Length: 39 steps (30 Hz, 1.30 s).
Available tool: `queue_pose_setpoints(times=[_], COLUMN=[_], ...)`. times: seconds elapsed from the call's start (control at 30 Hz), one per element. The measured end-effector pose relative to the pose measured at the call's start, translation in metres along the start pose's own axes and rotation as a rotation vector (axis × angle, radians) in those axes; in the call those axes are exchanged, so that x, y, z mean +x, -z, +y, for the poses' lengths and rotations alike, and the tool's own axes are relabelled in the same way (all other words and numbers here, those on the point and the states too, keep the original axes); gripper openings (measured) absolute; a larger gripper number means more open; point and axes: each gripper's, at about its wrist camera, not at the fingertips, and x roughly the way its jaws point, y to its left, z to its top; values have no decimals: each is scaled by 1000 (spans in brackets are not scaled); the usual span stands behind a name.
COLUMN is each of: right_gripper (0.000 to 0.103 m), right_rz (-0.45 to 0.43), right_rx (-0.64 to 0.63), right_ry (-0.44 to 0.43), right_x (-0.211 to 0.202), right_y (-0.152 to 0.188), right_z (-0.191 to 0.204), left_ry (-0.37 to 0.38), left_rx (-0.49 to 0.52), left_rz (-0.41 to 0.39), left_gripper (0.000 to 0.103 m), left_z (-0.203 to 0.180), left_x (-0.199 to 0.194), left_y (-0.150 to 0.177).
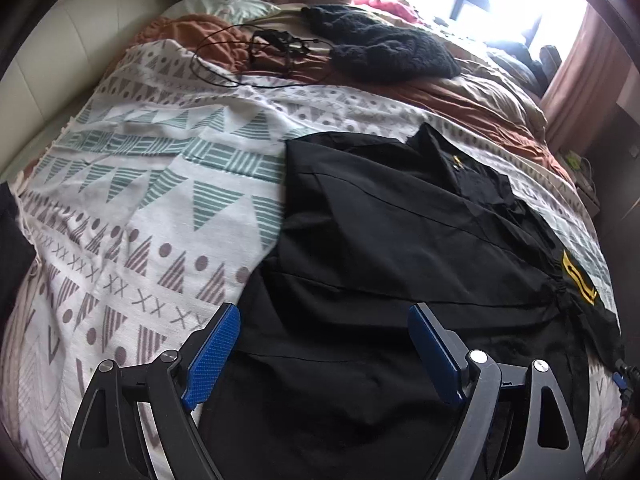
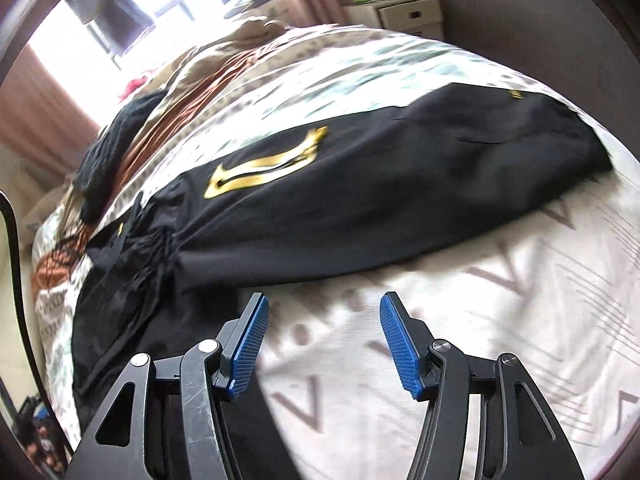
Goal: Fold large clothes
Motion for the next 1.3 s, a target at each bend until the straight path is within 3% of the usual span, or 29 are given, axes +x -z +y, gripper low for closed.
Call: queue_pose_setpoints(times=[0.5, 0.87, 0.9, 1.0, 1.13, 1.3], right_gripper=[58, 57, 50, 11, 5, 4], right_rz=[-72, -119, -123, -151, -212, -297], right_rx=[214, 258, 262, 312, 372, 301], right_ry=[47, 54, 59, 75, -8, -99], right_x=[1, 28, 29, 30, 15, -27], right_y=[-27, -53, -55, -63, -66, -84], right_z=[-110, -140, -141, -151, -151, -99], left_ry=[-11, -48, -49, -47, -45, -31], left_rx=[45, 69, 67, 55, 30, -15], left_rz=[40, 57, 61, 71, 72, 64], left_gripper=[87, 87, 87, 87, 87, 87], left_z=[-47, -56, -55, -50, -37, -18], left_x=[20, 44, 47, 50, 50, 38], left_y=[17, 24, 24, 25, 27, 27])
